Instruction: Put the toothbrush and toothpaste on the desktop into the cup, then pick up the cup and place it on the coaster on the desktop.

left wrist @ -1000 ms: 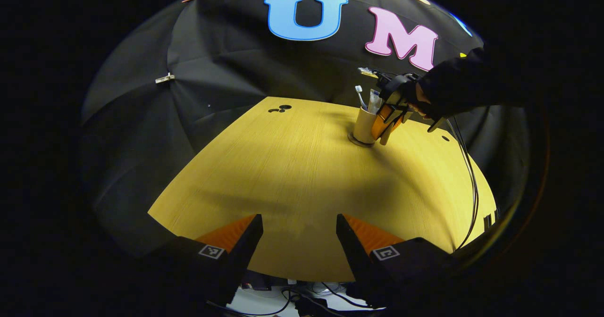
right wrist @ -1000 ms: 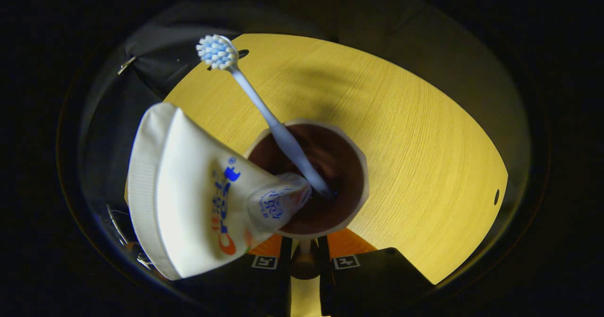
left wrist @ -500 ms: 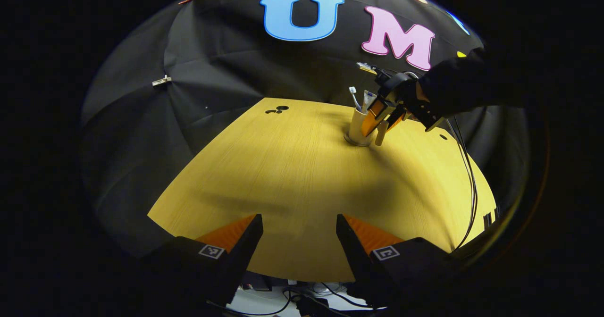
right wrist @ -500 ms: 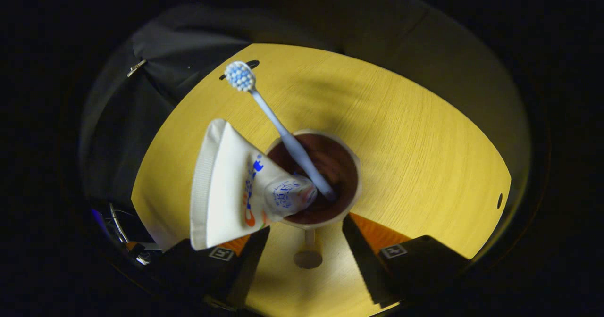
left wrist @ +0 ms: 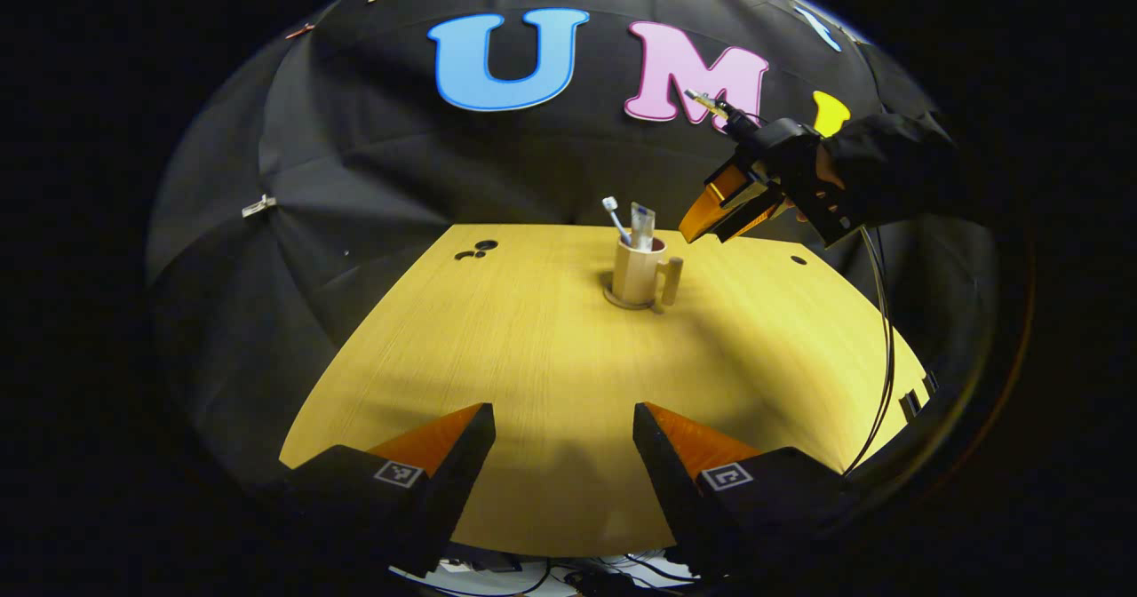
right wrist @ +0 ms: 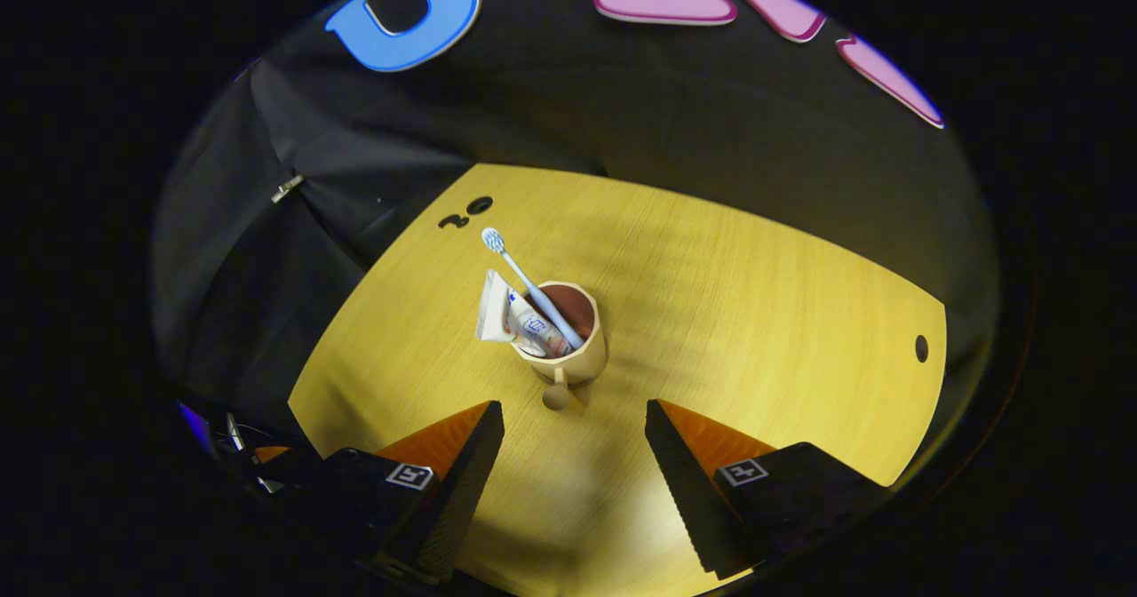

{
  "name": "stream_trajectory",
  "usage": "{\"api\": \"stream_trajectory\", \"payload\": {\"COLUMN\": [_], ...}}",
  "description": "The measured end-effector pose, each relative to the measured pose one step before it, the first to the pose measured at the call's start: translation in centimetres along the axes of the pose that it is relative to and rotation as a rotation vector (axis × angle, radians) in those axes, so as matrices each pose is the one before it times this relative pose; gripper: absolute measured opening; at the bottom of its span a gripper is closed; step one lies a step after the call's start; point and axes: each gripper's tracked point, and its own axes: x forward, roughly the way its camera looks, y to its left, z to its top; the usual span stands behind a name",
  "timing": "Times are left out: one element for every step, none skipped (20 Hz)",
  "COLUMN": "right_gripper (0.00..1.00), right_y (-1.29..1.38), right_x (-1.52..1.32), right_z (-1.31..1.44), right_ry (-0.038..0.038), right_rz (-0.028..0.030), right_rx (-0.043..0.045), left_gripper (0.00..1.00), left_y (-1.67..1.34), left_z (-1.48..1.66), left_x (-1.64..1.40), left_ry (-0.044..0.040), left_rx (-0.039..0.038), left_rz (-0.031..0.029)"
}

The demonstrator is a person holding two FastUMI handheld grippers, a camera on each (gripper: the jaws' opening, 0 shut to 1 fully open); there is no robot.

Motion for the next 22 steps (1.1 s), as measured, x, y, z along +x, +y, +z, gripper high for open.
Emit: {"api": "stream_trajectory", "payload": {"right_gripper": [0.99, 0.99, 0.99, 0.99, 0.99, 0.99, 0.99, 0.99, 0.99, 0.99, 0.99, 0.98, 0.98, 0.98, 0.98, 0.98, 0.98, 0.98, 0.98, 0.98, 0.98, 0.98], "right_y": [0.013, 0.006, -0.047, -0.113, 0.102, -0.101, 0.113, 0.061, 0.113, -0.332, -0.233, 0.359, 0.301, 0.302, -0.062, -0.128, 0.158, 0.348, 0.902, 0.618, 0.19, 0.004], "right_x": [-1.801, -1.759, -1.64, -1.643, -1.519, -1.46, -1.367, -1.133, -1.031, -1.304, -1.001, -0.832, -0.884, -0.597, -0.669, -0.657, -0.53, -0.551, -0.494, -0.462, -0.418, -0.473], "right_z": [0.359, 0.34, 0.28, 0.182, 0.298, 0.257, 0.197, 0.12, -0.494, -0.602, -0.272, -0.275, -0.378, -0.358, -0.237, -0.173, -0.455, -0.472, -0.476, -0.286, 0.069, 0.273], "right_ry": [-0.04278, -0.04414, -0.04183, -0.03763, -0.03913, -0.04291, -0.03735, -0.03106, -0.01068, -0.00971, -0.02657, -0.02597, -0.02393, -0.02468, -0.02148, -0.01845, -0.00823, 0.00496, 0.00571, 0.00054, -0.00909, -0.01957], "right_rz": [0.00449, 0.00429, 0.00169, 0.0009, -0.00236, -0.0019, 0.00178, 0.00592, 0.01385, -0.00994, -0.00881, 0.00915, 0.00548, -0.01109, -0.00887, -0.0099, -0.0001, 0.01087, 0.02631, 0.02376, 0.01224, 0.00194], "right_rx": [0.01097, 0.01299, 0.01151, 0.00917, 0.00951, 0.00899, 0.01074, 0.00887, 0.00275, 0.00589, 0.01731, 0.03069, 0.02867, 0.01587, 0.00221, -0.00554, -0.00898, -0.0039, 0.00123, 0.00535, 0.00545, -0.00335], "left_gripper": [0.98, 0.98, 0.98, 0.98, 0.98, 0.98, 0.98, 0.98, 0.98, 0.98, 0.98, 0.98, 0.98, 0.98, 0.98, 0.98, 0.97, 0.97, 0.97, 0.97, 0.97, 0.97], "left_y": [-0.621, -0.686, -0.631, -0.645, -0.704, -0.751, -0.689, -0.796, -0.719, -0.845, -0.813, -0.776, -0.882, -0.82, -0.822, -0.705, -0.858, -0.781, -0.635, -0.722, -0.597, -0.386], "left_z": [0.638, 0.836, 0.773, 0.62, 0.779, 0.911, 0.832, 0.898, 1.015, 0.991, 0.752, 0.769, 0.745, 0.722, 0.594, 0.519, 0.338, 0.354, 0.084, 0.414, 0.333, 0.311], "left_x": [0.138, 0.298, 0.27, 0.043, 0.273, 0.184, 0.107, 0.049, 0.026, 0.122, 0.037, 0.015, 0.22, 0.088, -0.022, 0.154, 0.038, 0.161, 0.195, 0.112, 0.018, 0.036], "left_ry": [-0.01168, -0.01125, -0.01097, -0.01207, -0.01108, -0.01306, -0.01432, -0.01742, -0.02249, -0.02182, -0.02063, -0.01729, -0.01667, -0.01554, -0.01087, -0.00807, -0.00406, -0.00068, -0.00182, -0.00144, -0.00161, -0.00361], "left_rx": [0.0104, 0.00636, 0.00505, 0.00713, 0.00741, 0.00713, 0.00629, 0.00213, -0.00184, 0.00003, 0.00455, 0.00651, 0.00858, 0.00963, 0.01061, 0.0109, 0.00788, 0.0036, 0.00404, 0.00566, 0.00735, 0.00627], "left_rz": [-0.01678, -0.01863, -0.01841, -0.01525, -0.01374, -0.01436, -0.01232, -0.01197, -0.01127, -0.01134, -0.00597, -0.00441, -0.00627, -0.00798, -0.00744, -0.00598, -0.00911, -0.01272, -0.00993, -0.00943, -0.00414, 0.00218]}}
